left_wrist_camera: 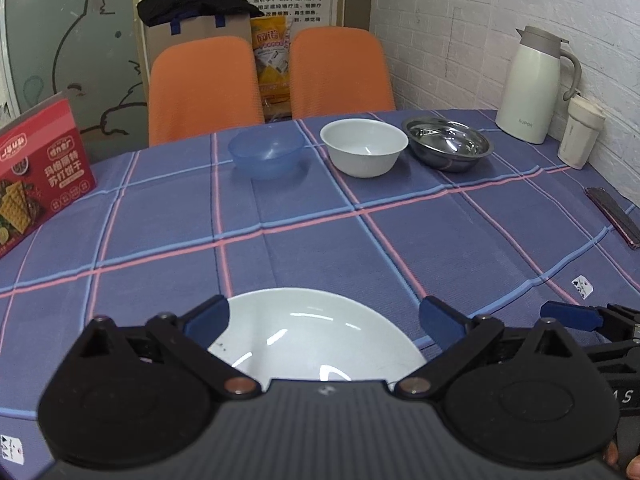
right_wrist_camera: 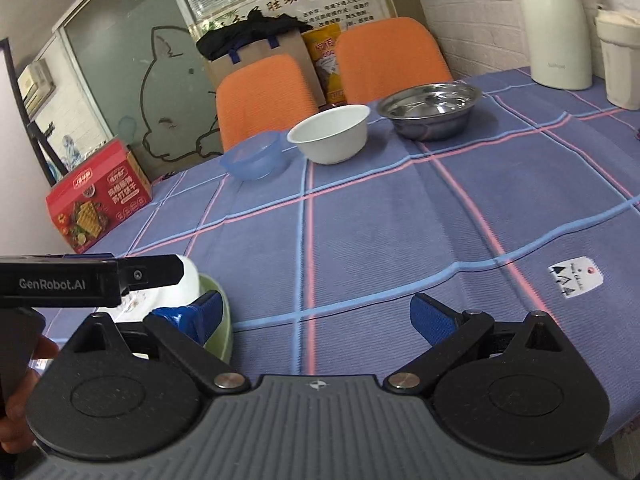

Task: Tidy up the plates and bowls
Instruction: 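Open the left tool and withdraw it from the stack, then move the left tool to the rim of the steel bowl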

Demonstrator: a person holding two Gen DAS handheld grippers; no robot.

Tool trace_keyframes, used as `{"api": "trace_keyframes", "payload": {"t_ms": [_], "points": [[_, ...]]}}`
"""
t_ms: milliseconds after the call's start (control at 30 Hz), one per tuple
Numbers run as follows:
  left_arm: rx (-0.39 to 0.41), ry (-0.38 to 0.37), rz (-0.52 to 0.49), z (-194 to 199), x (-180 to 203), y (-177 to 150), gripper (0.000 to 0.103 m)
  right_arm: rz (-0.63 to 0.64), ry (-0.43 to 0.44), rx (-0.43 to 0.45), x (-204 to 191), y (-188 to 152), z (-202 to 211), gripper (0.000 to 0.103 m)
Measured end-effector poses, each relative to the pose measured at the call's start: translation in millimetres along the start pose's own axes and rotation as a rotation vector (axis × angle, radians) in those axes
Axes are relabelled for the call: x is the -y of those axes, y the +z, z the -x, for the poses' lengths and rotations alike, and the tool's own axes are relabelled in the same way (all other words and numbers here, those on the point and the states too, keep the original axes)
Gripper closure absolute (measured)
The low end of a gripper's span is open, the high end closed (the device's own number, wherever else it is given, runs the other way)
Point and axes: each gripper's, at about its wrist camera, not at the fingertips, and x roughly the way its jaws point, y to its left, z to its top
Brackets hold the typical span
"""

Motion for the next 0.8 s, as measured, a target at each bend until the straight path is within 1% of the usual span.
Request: {"api": "trace_keyframes", "payload": {"t_ms": [133,333,533,800], "points": [[-0.012,0.006,-0.035,-11,17,9,0.003,-0.019,0.021,0.000,19,3,-1,0.015],[-0.042,-0.008,-0.087,-28,43,20,0.003,-0.077,-0.018,0.030,49,9,-2,0.015],[-0.055,-0.003,-0.146,-40,68,29,0.003,-0.164,-0.010,0.053,82,14,0,0.015],[-0.066,0.006,-0.220,-51,95,34,0.003,-0.173,-0.034,0.079,105,27,6,0.015]]}}
